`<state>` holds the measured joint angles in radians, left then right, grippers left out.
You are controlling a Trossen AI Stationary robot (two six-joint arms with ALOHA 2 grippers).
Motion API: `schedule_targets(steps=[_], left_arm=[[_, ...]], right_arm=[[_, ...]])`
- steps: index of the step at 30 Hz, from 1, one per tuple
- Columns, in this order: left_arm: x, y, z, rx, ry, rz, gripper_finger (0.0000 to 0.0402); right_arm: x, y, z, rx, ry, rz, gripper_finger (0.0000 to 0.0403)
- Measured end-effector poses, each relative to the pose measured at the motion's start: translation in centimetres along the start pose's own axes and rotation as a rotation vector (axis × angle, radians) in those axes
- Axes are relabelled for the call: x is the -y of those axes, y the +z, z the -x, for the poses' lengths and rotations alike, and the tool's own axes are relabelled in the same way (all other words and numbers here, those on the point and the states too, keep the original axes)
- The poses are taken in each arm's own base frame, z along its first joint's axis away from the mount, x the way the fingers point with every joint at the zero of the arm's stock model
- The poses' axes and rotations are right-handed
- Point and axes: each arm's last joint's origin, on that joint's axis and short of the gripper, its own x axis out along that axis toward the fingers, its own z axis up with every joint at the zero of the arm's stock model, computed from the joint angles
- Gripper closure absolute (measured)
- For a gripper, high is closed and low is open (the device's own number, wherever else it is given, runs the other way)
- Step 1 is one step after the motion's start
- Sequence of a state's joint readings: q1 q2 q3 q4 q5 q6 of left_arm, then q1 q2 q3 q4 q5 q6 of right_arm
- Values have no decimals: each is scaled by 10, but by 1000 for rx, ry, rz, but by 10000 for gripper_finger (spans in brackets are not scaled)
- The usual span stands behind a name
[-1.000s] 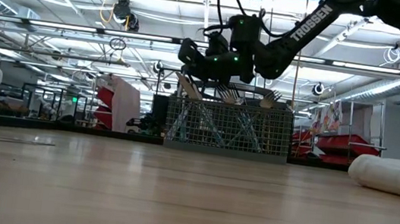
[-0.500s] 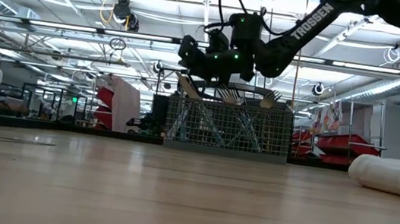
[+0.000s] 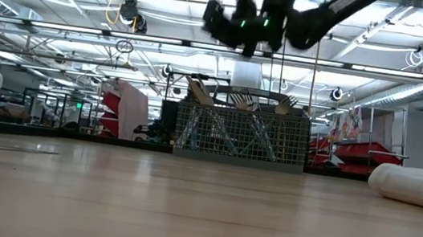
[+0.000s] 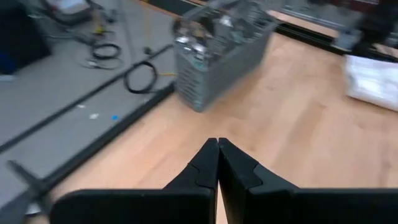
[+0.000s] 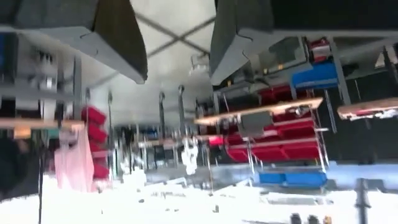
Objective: Sort silverware
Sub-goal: Put the blue table knife into the gray silverware basket
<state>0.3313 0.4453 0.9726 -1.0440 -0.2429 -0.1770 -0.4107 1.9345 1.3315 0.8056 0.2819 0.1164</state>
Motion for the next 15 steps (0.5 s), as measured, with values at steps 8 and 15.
schedule_targets(steps=[8, 15], left_arm=[[3, -7, 1, -95, -137, 5, 391], [13, -15, -8, -296, -406, 201, 391]], right_arm=[[-39, 94, 56, -94, 173, 145, 241], [-66, 100, 114, -443, 195, 324, 241]])
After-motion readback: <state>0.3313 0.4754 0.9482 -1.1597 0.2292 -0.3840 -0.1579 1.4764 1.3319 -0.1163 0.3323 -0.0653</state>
